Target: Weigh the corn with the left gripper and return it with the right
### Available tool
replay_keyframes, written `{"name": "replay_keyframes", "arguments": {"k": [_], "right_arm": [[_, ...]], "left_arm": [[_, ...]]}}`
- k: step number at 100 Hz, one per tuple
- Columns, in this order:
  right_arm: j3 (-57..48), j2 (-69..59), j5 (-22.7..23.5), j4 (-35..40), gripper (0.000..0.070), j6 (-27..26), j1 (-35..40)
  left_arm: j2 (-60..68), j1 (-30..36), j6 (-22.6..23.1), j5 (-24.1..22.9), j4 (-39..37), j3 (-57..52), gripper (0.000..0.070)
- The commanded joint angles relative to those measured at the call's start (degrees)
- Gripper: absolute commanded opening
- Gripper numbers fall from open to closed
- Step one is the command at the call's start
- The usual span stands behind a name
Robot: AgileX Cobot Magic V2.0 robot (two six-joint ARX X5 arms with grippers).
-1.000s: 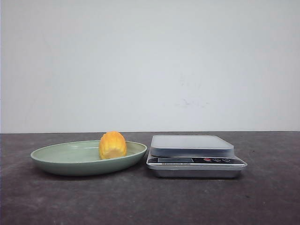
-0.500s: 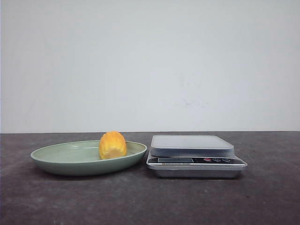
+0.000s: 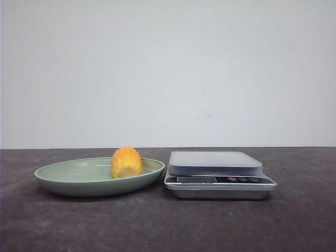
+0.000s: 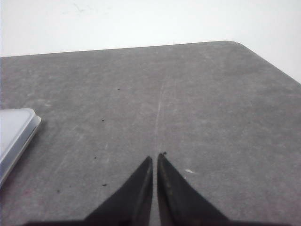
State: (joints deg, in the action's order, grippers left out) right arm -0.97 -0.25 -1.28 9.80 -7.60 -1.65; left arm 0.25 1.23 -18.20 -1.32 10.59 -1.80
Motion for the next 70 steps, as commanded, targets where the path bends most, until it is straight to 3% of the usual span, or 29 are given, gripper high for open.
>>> {"name": "replay_keyframes", "arguments": {"k": [1,23,35,50,55,60,64,66,70], "right_arm": [[0.2,0.0,0.2,-0.6,0.0006,-2.9,0.1],[-10.1,-0.9,2.4,1.9,0.0003,-7.0,0.1],[-20.9,-6.3,0.9,5.8,0.0003,-8.1,0.1],[-33.1,-16.4,2.5,12.1,0.0015,-8.0,0.1],[-36.2,-18.9,3.3,13.9,0.0122,-8.0,0.1],[-38.6,-20.6,4.1,14.9,0.0341,-8.0,0.1],[-40.2,-21.5,5.6,15.2,0.0499,-8.1,0.1],[-40.8,-21.9,6.3,15.2,0.0533,-8.1,0.2],[-42.0,-22.6,7.5,15.5,0.0532,-8.1,0.3]], "left_arm": [[0.0,-0.1,-2.7,0.0,0.4,0.9,0.0012],[2.5,0.2,-12.7,5.7,5.2,-6.8,0.0016],[8.4,0.2,-12.2,5.1,4.1,-16.1,0.0015],[19.0,0.3,-6.7,6.6,4.9,-29.3,0.003],[22.1,0.4,-5.9,7.9,5.8,-33.2,0.0142],[24.4,0.5,-5.1,8.7,7.1,-36.7,0.0299],[26.0,0.5,-4.6,9.2,7.7,-38.9,0.0363],[26.8,0.6,-4.3,9.4,7.9,-40.0,0.0364],[28.3,0.9,-4.1,10.4,8.3,-41.8,0.0363]]}}
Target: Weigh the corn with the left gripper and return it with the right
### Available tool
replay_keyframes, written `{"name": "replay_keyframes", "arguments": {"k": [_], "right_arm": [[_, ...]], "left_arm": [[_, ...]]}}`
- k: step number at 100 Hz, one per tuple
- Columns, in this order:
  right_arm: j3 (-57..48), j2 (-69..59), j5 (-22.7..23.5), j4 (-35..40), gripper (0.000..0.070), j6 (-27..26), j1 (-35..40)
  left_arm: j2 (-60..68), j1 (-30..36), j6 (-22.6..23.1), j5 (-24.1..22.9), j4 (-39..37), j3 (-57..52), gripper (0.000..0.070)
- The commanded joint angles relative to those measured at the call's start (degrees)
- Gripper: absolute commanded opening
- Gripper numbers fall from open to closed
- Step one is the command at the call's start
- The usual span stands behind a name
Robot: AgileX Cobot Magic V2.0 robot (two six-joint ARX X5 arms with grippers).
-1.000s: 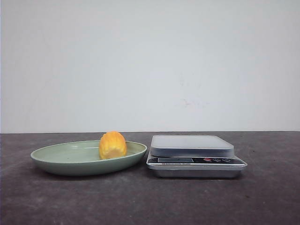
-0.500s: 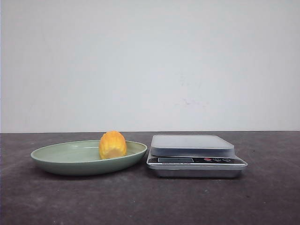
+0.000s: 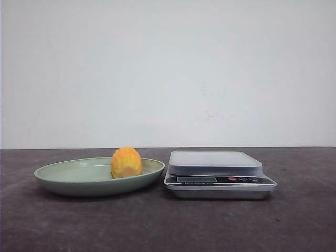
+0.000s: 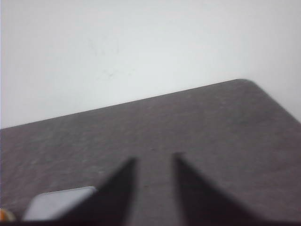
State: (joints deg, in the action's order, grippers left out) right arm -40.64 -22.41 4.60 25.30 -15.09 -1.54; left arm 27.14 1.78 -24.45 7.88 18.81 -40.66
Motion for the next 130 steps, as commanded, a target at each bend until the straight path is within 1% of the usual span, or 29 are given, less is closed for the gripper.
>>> {"name": "replay_keyframes", "arguments": {"k": [1,11,23,36,42,49,59,69,87,93,106,115,130], "right_arm": [[-2.7,-0.7,1.7,0.2,0.0531,-0.6,0.3],[-5.5,-2.2,2.1,2.4,0.0491,-0.4,0.9],[-7.8,-3.9,4.5,2.8,0.0491,-0.4,1.8],[-10.1,-5.5,5.2,4.4,0.0491,-0.5,2.7],[-10.8,-6.2,6.1,4.8,0.0492,-0.5,3.2],[-11.1,-6.9,6.1,4.9,0.0495,-0.3,3.7],[-11.1,-7.1,6.1,4.9,0.0559,1.0,4.2],[-11.1,-7.1,6.1,5.0,0.0559,1.2,4.5],[-11.1,-7.1,6.1,5.6,0.0559,2.1,5.6],[-11.1,-7.1,6.1,6.1,0.0559,2.3,5.6],[-11.1,-7.1,6.1,7.0,0.0559,2.7,5.6],[-11.1,-7.1,6.1,7.1,0.0559,2.7,5.6],[-11.1,-7.1,6.1,7.1,0.0559,2.7,5.6]], "left_arm": [[1.9,0.4,2.2,1.7,0.2,-3.7,0.036],[5.6,1.4,2.7,2.4,1.8,-7.5,0.0358],[11.4,3.9,3.0,2.7,3.7,-12.1,0.0358],[19.1,8.8,3.3,2.4,4.0,-16.0,0.0359],[23.1,11.5,3.8,0.9,4.0,-17.3,0.0359],[27.8,14.9,3.9,-1.4,3.9,-18.1,0.0359],[34.6,19.1,3.9,-5.0,3.5,-18.2,0.0361],[41.5,22.3,4.3,-6.7,2.9,-18.2,0.0361],[52.8,26.7,4.1,-7.1,-0.7,-18.2,0.0361],[56.1,28.1,3.8,-8.2,-1.8,-18.2,0.0361],[61.1,30.4,3.8,-10.9,-3.0,-18.2,0.0361],[63.4,31.7,3.8,-11.8,-3.5,-18.2,0.0361],[66.1,34.2,3.9,-15.9,-4.4,-18.2,0.0363]]}}
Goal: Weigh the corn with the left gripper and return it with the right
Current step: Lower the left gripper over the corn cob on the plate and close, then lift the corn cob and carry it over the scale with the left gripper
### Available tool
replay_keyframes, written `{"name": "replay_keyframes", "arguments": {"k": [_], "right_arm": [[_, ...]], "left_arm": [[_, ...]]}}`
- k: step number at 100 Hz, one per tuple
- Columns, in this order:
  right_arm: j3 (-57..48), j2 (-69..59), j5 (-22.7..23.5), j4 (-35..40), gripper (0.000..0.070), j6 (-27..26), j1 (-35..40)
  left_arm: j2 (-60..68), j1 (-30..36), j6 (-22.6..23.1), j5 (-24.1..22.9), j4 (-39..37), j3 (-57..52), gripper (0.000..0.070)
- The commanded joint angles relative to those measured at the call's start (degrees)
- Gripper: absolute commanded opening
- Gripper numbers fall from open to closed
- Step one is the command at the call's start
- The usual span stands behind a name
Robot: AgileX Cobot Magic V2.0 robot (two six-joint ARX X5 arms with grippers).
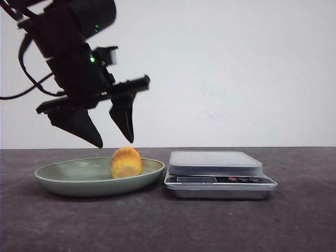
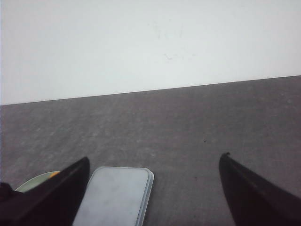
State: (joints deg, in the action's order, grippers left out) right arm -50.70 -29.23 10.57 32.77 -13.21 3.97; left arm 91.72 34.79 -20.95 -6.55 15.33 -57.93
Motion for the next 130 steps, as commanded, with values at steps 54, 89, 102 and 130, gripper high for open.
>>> {"name": "replay_keyframes", "arguments": {"k": [54,89,102,130], "right_arm": [[-1.1,-0.2,0.0,0.3,0.0557,1.7,0.1],[-1.1,-0.2,-0.1,0.4,0.0557,1.7,0.1],[-1.1,-0.2,-0.1,0.4,0.0557,1.7,0.1],[-1.1,-0.2,0.0,0.5,0.0557,1.6,0.1]], "left_arm": [[7.3,2.5,-3.6,-2.5,-3.0,-0.9,0.0102],[-0.3,2.8,-3.0,-2.5,-1.8,-1.4,0.0012],[-4.7,3.7,-2.2,-1.9,0.8,-4.4,0.0012],[0.3,11.3,-1.1,-2.1,3.0,-19.0,0.0011]]}}
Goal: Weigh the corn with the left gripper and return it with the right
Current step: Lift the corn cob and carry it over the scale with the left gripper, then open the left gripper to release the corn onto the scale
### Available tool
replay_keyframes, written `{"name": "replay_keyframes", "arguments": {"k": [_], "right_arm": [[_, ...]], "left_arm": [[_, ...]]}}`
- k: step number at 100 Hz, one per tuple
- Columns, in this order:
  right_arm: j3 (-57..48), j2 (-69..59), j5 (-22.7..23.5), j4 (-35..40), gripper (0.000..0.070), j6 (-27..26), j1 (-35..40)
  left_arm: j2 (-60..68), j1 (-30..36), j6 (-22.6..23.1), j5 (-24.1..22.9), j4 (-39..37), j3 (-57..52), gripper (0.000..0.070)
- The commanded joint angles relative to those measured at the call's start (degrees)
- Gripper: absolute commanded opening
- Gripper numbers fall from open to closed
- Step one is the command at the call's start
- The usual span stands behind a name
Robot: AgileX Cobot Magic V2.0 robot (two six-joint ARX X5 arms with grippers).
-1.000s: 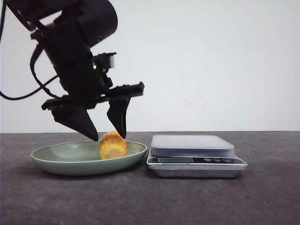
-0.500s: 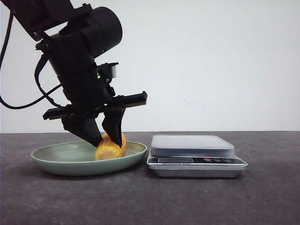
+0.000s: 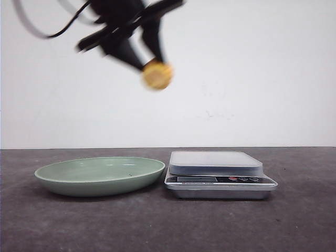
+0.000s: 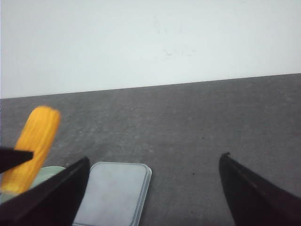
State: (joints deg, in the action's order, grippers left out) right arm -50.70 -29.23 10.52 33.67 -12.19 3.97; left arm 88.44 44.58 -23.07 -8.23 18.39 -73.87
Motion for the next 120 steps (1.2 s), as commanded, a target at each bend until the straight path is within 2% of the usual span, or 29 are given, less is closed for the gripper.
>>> {"name": "replay_keyframes", "arguments": {"k": [1,26,65,71,80,82,91,106,120], "right_arm": [[-1.1,-0.2,0.0,-0.4,0.0557,0.6,0.1],[-1.1,-0.2,0.0,-0.1,0.0557,0.6,0.1],[-1.1,-0.2,0.0,0.2,0.0557,0.6,0.1],[-1.1,-0.2,0.0,0.5,0.0557,0.6,0.1],[-1.1,-0.2,0.0,0.9,0.0557,0.7,0.1],[-1.1,-0.2,0.0,0.9,0.0557,0.7,0.1],[-1.1,-0.2,0.0,1.0,0.0557,0.7,0.1],[-1.1,-0.2,0.0,1.2,0.0557,0.7,0.1],[-1.1,-0.2,0.0,1.2,0.0557,0.7,0.1]], "left_arm": [[3.8,1.6,1.0,-0.4,-0.1,-3.3,0.0011],[15.0,5.4,1.0,-0.4,-0.4,-9.8,0.0011],[23.7,5.6,1.0,-0.4,0.0,-10.7,0.0026],[23.7,5.6,1.0,-0.4,-0.1,-10.7,0.0071],[23.7,5.6,1.0,-0.8,-0.7,-10.7,0.03],[23.7,5.6,1.0,-0.8,-0.7,-10.7,0.0322],[23.7,5.6,1.0,-0.8,-0.5,-10.7,0.0344],[23.7,5.7,1.2,-0.8,-0.8,-10.7,0.0437],[23.5,5.7,1.8,-0.8,0.2,-12.0,0.0438]]}}
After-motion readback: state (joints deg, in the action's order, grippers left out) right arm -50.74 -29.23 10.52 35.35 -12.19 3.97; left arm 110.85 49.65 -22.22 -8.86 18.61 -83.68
